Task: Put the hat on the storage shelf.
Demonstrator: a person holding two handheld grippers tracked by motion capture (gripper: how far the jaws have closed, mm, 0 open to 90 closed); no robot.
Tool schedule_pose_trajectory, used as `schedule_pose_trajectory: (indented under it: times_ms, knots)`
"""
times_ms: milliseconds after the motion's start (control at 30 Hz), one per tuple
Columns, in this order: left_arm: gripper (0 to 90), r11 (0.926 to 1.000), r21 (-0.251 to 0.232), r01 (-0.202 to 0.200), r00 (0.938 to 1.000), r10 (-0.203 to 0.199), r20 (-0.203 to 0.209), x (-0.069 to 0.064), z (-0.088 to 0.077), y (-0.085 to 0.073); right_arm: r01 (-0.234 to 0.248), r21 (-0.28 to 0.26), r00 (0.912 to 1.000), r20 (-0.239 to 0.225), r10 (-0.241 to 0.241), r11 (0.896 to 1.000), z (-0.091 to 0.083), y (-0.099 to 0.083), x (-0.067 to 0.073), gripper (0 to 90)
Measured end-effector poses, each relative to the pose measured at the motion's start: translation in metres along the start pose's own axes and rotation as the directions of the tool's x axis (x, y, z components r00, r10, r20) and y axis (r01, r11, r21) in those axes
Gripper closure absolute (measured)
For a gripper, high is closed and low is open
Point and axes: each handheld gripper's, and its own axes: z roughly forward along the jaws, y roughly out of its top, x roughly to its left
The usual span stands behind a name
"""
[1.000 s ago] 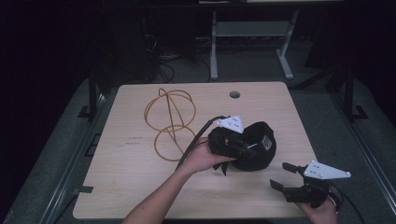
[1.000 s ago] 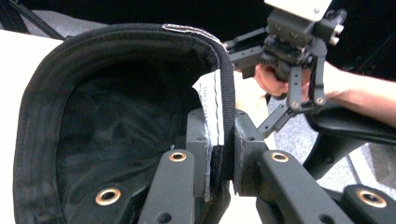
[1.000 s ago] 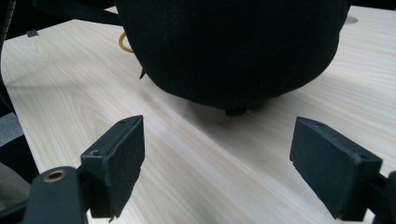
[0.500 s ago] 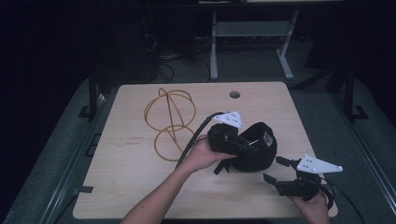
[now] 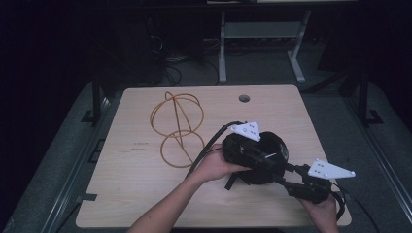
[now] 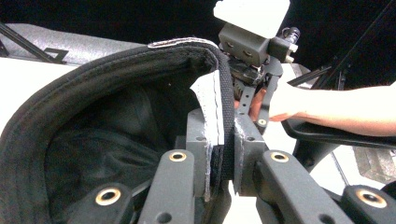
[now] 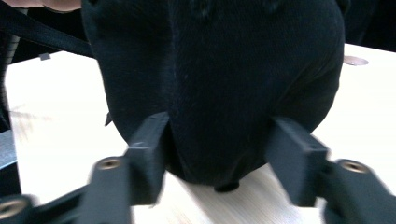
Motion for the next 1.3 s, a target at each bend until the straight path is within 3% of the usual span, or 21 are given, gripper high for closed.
schedule_pose_trajectory:
  times_ms: [33,67,167,300,433,500,667,867,900,967,1000,1300]
  knots:
    - [79.6,1.0,0.003,0.0,1.0,0.0,-0.003,-0.001,0.0,0.0,0.0,0.0,1.0,0.0,0.0,1.0,0.0,0.0,0.0,50.7]
    - [79.6,1.0,0.002,-0.002,0.9999,0.002,-0.012,-0.001,-0.001,0.001,0.021,-0.019,0.9998,0.0,-0.021,1.0,-0.001,0.0,0.001,62.9]
    - [79.5,1.0,-0.004,0.002,0.9999,-0.002,-0.014,0.001,-0.002,0.0,0.03,-0.031,0.9995,-0.003,-0.031,0.999,-0.004,0.001,0.003,75.0]
    - [79.3,0.9999,-0.008,0.011,0.9994,-0.011,-0.033,0.002,-0.006,-0.002,0.035,-0.034,0.9993,-0.014,-0.036,0.999,-0.006,0.002,0.002,83.5]
    - [76.9,0.9998,-0.004,0.019,0.9981,-0.019,-0.059,0.002,-0.009,-0.004,0.039,-0.038,0.9991,-0.016,-0.04,0.998,-0.007,0.004,0.002,85.4]
    - [68.5,0.9993,-0.005,0.036,0.9963,-0.036,-0.077,-0.001,-0.014,-0.005,0.034,-0.039,0.9994,-0.007,-0.035,0.999,-0.01,0.006,0.002,86.2]
    - [59.1,0.9996,0.025,0.014,0.9889,-0.01,-0.148,-0.008,-0.022,-0.008,0.028,-0.034,0.9996,0.007,-0.027,0.999,-0.016,0.011,-0.002,87.0]
    - [55.5,0.9989,0.047,-0.009,0.9789,0.019,-0.204,-0.013,-0.032,-0.015,0.031,-0.016,0.9993,0.019,-0.031,0.999,-0.023,0.019,-0.004,87.3]
    - [55.2,0.9982,0.059,-0.015,0.9739,0.028,-0.225,-0.015,-0.036,-0.018,0.03,-0.009,0.9993,0.021,-0.03,1.0,-0.024,0.02,-0.004,87.5]
    - [55.1,0.9982,0.059,-0.015,0.9733,0.028,-0.228,-0.016,-0.038,-0.02,0.03,-0.008,0.9993,0.021,-0.03,1.0,-0.024,0.021,-0.005,87.5]
    - [54.7,0.9981,0.059,-0.018,0.97,0.032,-0.241,-0.018,-0.042,-0.023,0.013,-0.003,0.9997,0.02,-0.013,1.0,-0.026,0.022,-0.006,87.5]
    - [52.1,0.9958,0.089,-0.021,0.9572,0.045,-0.286,-0.026,-0.053,-0.043,0.025,0.006,0.9993,0.027,-0.025,1.0,-0.031,0.034,-0.011,87.7]
